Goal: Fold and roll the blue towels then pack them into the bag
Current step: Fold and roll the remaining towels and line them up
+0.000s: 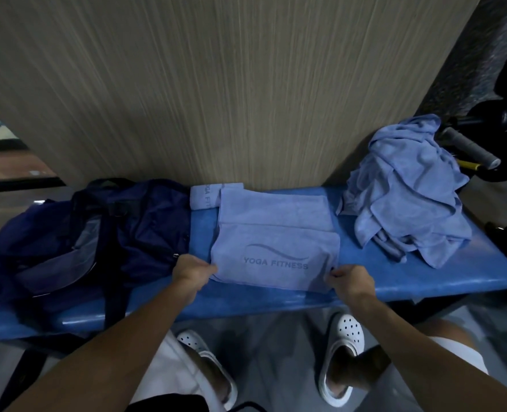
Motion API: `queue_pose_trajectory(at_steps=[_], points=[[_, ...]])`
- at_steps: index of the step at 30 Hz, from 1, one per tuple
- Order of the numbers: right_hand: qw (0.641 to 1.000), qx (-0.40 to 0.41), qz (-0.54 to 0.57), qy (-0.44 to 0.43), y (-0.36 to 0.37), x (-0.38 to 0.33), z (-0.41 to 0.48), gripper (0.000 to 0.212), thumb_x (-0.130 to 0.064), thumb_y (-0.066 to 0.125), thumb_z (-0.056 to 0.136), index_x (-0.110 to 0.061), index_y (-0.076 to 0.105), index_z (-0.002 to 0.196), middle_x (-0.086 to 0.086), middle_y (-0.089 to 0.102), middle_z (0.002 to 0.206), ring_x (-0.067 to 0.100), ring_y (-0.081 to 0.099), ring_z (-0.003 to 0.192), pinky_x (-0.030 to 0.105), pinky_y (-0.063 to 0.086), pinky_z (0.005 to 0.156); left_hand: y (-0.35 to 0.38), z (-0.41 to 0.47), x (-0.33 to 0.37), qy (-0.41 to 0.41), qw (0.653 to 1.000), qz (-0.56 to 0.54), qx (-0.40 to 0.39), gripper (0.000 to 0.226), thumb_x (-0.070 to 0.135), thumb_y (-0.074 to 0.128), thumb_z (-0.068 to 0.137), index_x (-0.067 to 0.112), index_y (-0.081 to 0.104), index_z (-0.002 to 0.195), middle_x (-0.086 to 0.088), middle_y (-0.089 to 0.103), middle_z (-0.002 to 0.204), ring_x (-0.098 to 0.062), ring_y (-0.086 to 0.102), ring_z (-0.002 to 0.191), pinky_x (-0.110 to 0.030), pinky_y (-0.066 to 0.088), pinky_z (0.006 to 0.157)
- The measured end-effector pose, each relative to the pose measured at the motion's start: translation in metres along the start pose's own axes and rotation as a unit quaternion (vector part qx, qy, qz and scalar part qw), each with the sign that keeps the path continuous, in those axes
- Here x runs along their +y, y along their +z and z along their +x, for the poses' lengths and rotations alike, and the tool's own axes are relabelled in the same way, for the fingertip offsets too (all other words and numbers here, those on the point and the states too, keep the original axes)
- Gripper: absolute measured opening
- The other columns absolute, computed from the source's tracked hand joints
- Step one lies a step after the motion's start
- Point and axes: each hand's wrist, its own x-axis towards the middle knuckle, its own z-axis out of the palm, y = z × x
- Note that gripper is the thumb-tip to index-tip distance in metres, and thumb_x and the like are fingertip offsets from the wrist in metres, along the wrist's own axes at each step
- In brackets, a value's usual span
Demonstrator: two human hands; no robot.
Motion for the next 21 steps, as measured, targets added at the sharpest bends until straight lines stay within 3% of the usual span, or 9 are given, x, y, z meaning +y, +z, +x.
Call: queue_pose_trajectory(at_steps=[3,6,8,10,12,14,16,18,21], points=[[0.996,-0.011,-0.093,0.009,-0.001,-0.006,-0.001,0.018,-0.038,0.067,0.077,-0.021,0.068,0.077,0.007,0.068,0.09,0.029,0.062,0.099,0.035,0.049,0.084,-0.003,-0.004,0.004,-0.004,0.999,-0.033,-0.005,0.024,0.011,0.072,0.086,0.006,0.055,0.07,-0.012,0.061,0.072,-0.021,0.059,0.06,-0.027,0.052,0.054],[0.984,0.001,-0.175,-0.012,0.001,-0.014,-0.008,0.028,-0.037,0.06,0.084,-0.019,0.065,0.105,0.008,0.066,0.112,0.031,0.056,0.114,0.036,0.042,0.094,-0.007,-0.01,0.011,-0.001,0.998,-0.059,-0.015,0.019,0.011,0.073,0.086,0.0,0.06,0.079,-0.017,0.065,0.078,-0.021,0.062,0.061,-0.023,0.055,0.049],[0.988,0.0,-0.152,0.007,0.001,-0.016,-0.009,0.033,-0.038,0.056,0.088,-0.013,0.062,0.108,0.011,0.065,0.113,0.031,0.058,0.113,0.036,0.043,0.095,-0.011,-0.013,0.018,-0.004,0.997,-0.075,-0.021,0.021,0.013,0.072,0.087,-0.005,0.061,0.09,-0.02,0.066,0.082,-0.022,0.064,0.063,-0.024,0.057,0.051],[0.994,-0.011,-0.107,0.031,0.0,-0.017,-0.008,0.042,-0.047,0.056,0.084,-0.008,0.064,0.097,0.016,0.066,0.1,0.031,0.063,0.101,0.035,0.047,0.087,-0.015,-0.017,0.027,-0.007,0.995,-0.096,-0.022,0.023,0.014,0.071,0.088,-0.006,0.061,0.094,-0.02,0.066,0.085,-0.023,0.065,0.065,-0.026,0.058,0.054],[0.999,-0.012,-0.003,0.03,-0.005,-0.016,-0.003,0.039,-0.04,0.064,0.083,-0.006,0.061,0.065,0.017,0.057,0.068,0.027,0.057,0.071,0.033,0.044,0.068,-0.021,-0.024,0.038,-0.006,0.992,-0.124,-0.027,0.02,0.012,0.07,0.089,-0.005,0.061,0.092,-0.019,0.065,0.088,-0.023,0.065,0.066,-0.026,0.058,0.055],[0.977,-0.022,0.207,0.054,-0.018,-0.021,-0.003,0.037,-0.012,0.071,0.083,-0.006,0.054,0.051,0.01,0.048,0.047,0.023,0.05,0.056,0.034,0.043,0.055,-0.029,-0.03,0.05,-0.003,0.988,-0.152,-0.035,0.017,0.011,0.069,0.089,-0.004,0.062,0.092,-0.017,0.066,0.09,-0.023,0.065,0.069,-0.027,0.059,0.06],[0.899,-0.069,0.418,0.108,-0.036,-0.032,-0.002,0.027,0.003,0.066,0.085,-0.004,0.054,0.062,0.008,0.051,0.045,0.02,0.052,0.046,0.027,0.049,0.046,-0.037,-0.038,0.065,-0.002,0.981,-0.188,-0.041,0.013,0.01,0.068,0.089,-0.002,0.061,0.09,-0.015,0.065,0.088,-0.023,0.065,0.074,-0.03,0.059,0.069],[0.836,-0.115,0.52,0.136,-0.057,-0.047,0.0,0.022,0.004,0.059,0.09,-0.006,0.054,0.071,0.004,0.054,0.045,0.012,0.051,0.05,0.019,0.049,0.043,-0.045,-0.044,0.08,-0.004,0.971,-0.234,-0.054,0.011,0.008,0.067,0.09,-0.001,0.059,0.09,-0.013,0.061,0.087,-0.023,0.064,0.075,-0.031,0.06,0.07],[0.816,-0.14,0.548,0.122,-0.087,-0.076,-0.003,0.022,-0.001,0.054,0.094,-0.013,0.054,0.076,-0.004,0.057,0.048,0.004,0.048,0.052,0.012,0.043,0.041,-0.056,-0.054,0.105,0.0,0.951,-0.3,-0.078,0.011,0.006,0.068,0.089,-0.001,0.06,0.091,-0.012,0.057,0.084,-0.023,0.062,0.076,-0.03,0.06,0.062]])
